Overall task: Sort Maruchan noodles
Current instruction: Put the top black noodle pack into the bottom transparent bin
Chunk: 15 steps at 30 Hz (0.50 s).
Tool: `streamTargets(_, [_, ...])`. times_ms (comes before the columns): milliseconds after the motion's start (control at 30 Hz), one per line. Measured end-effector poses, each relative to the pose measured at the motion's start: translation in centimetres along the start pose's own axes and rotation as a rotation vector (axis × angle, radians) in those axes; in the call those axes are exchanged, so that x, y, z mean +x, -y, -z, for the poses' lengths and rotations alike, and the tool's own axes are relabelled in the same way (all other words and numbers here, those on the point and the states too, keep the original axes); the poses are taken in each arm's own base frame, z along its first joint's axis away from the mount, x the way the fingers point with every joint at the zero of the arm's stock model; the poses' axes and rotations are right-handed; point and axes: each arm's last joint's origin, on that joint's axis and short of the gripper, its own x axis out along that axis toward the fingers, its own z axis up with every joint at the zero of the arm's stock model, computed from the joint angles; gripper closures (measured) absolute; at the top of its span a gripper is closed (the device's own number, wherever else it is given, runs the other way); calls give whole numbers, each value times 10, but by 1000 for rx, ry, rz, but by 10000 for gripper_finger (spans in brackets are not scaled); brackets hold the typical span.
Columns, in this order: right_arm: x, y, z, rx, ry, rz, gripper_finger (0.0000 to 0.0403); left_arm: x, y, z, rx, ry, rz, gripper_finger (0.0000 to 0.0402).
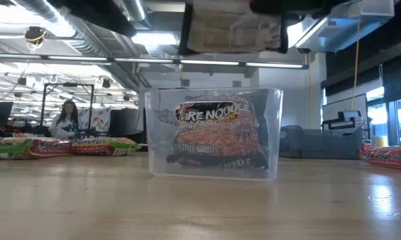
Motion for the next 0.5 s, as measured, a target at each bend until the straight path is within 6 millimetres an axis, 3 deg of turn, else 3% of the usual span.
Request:
streamTargets(133, [5, -5, 5, 4, -12, -21, 318, 11, 7, -12, -1, 36, 10, 243])
streamTargets(300, [14, -11, 17, 1, -68, -28, 318, 8, 19, -28, 12, 98, 139, 240])
streamTargets(500, [19, -15, 22, -3, -69, -29, 318, 4, 27, -47, 31, 175, 339, 193])
